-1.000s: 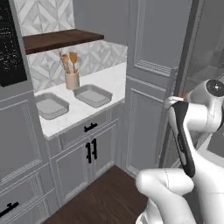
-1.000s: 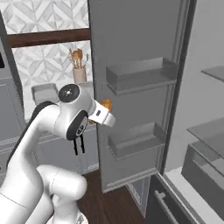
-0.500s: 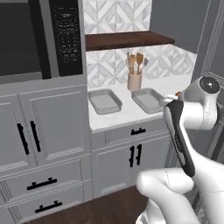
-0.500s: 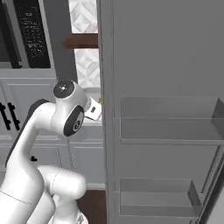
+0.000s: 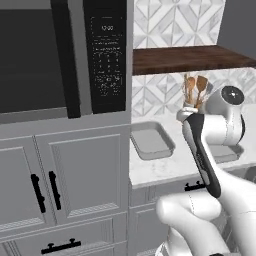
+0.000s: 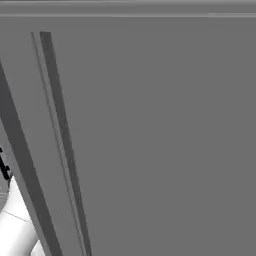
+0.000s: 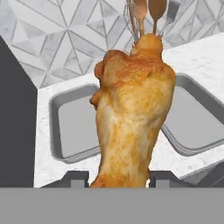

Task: Place one garlic and one chicken drumstick in each tupperware on the nearby counter, to pack two identical lunches.

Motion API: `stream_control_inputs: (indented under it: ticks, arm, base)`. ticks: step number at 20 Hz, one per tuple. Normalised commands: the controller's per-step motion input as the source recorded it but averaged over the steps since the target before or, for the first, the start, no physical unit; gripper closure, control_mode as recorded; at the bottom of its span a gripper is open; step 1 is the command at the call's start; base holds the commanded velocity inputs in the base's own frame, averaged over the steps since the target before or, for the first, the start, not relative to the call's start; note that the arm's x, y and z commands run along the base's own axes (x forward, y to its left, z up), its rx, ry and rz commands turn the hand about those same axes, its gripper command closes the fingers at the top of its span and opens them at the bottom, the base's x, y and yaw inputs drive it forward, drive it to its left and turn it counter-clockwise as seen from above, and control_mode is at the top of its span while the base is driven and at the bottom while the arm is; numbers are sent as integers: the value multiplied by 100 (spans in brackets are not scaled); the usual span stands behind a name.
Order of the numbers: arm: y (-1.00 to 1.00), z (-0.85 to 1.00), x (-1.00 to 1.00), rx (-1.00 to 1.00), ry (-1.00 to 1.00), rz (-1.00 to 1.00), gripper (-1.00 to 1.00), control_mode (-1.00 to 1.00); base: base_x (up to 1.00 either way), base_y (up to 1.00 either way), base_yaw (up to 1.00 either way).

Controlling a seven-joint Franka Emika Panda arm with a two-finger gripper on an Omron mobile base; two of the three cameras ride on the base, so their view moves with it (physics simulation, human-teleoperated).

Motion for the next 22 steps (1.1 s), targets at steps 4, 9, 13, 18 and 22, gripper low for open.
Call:
stream_control_inputs:
  ticks: [4, 9, 13, 18, 22]
  arm:
    - [1, -33, 50, 0, 6, 8, 100, -100]
    - [55, -100, 100, 0, 19, 25, 100, -100]
    - [50, -100, 100, -4, 12, 19, 100, -100]
    - [3, -100, 100, -5, 17, 17, -100, -100]
    - [-9, -16, 12, 0, 2, 4, -100, -100]
  base:
    - [50, -3, 2]
    - [0, 0, 0]
    - [0, 0, 0]
    - [0, 0, 0]
    - [0, 0, 0]
